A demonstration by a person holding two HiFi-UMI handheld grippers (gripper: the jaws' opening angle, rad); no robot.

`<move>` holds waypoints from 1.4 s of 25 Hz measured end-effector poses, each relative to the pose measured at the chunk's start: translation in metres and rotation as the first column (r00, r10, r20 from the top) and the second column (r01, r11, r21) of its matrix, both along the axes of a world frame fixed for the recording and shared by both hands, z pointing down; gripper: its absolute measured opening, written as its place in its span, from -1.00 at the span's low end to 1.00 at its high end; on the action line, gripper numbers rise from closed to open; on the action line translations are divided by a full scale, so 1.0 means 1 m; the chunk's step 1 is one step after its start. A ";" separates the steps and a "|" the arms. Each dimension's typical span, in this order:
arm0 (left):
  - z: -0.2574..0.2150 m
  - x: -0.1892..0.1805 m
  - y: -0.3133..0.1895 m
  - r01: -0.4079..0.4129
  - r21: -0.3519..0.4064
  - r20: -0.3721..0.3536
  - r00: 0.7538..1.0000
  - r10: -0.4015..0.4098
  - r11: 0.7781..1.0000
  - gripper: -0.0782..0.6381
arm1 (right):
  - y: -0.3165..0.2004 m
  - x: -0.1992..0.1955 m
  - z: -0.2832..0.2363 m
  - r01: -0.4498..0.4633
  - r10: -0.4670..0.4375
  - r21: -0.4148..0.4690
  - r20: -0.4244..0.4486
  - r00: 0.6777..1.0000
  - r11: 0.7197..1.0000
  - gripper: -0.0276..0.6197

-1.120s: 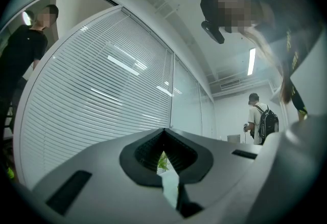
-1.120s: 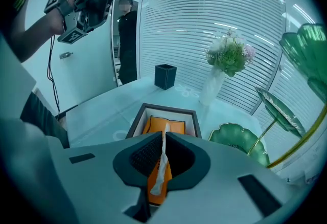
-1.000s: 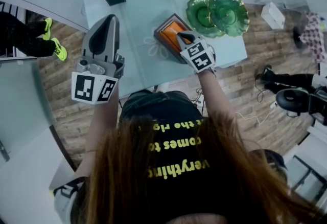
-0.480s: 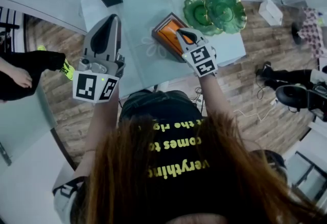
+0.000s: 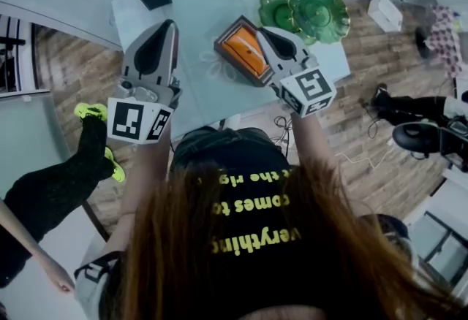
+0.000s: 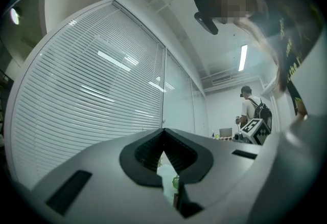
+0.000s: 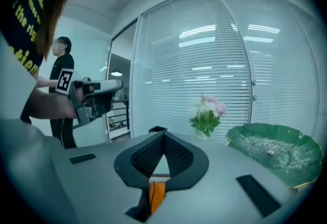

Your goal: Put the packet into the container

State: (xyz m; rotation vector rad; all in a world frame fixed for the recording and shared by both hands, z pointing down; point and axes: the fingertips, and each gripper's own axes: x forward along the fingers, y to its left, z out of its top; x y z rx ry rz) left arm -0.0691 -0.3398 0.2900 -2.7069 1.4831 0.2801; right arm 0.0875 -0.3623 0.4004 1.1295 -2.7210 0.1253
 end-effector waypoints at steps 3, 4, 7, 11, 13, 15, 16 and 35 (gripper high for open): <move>-0.001 0.005 0.002 -0.004 0.013 0.021 1.000 0.004 1.000 -0.78 | 0.002 0.003 -0.030 -0.009 0.006 0.032 0.096 0.995 0.999 -0.85; -0.001 0.007 0.002 -0.006 0.017 0.027 1.000 0.006 1.000 -0.78 | 0.003 0.004 -0.039 -0.012 0.006 0.044 0.127 0.992 0.999 -0.85; -0.002 0.012 0.005 -0.017 0.023 0.036 0.999 0.016 1.000 -0.78 | 0.008 0.009 -0.061 -0.023 0.007 0.091 0.175 0.985 0.996 -0.85; 0.002 0.018 0.009 -0.034 0.017 0.046 0.998 0.034 0.999 -0.78 | 0.019 0.012 -0.075 -0.015 -0.007 0.124 0.176 0.984 0.992 -0.85; 0.003 0.023 0.011 -0.047 0.012 0.042 0.998 0.046 0.999 -0.78 | 0.022 0.011 -0.074 -0.004 -0.017 0.119 0.170 0.985 0.993 -0.85; 0.005 0.029 0.014 -0.063 0.007 0.035 0.997 0.063 0.998 -0.78 | 0.025 0.011 -0.072 0.000 -0.019 0.113 0.167 0.986 0.994 -0.85; 0.006 0.033 0.016 -0.073 0.006 0.037 0.997 0.073 0.997 -0.78 | 0.027 0.012 -0.072 -0.002 -0.018 0.112 0.169 0.985 0.994 -0.85; 0.022 0.060 0.026 -0.158 -0.023 0.053 0.986 0.159 0.987 -0.78 | 0.048 0.014 -0.105 -0.006 -0.036 0.181 0.226 0.973 0.984 -0.85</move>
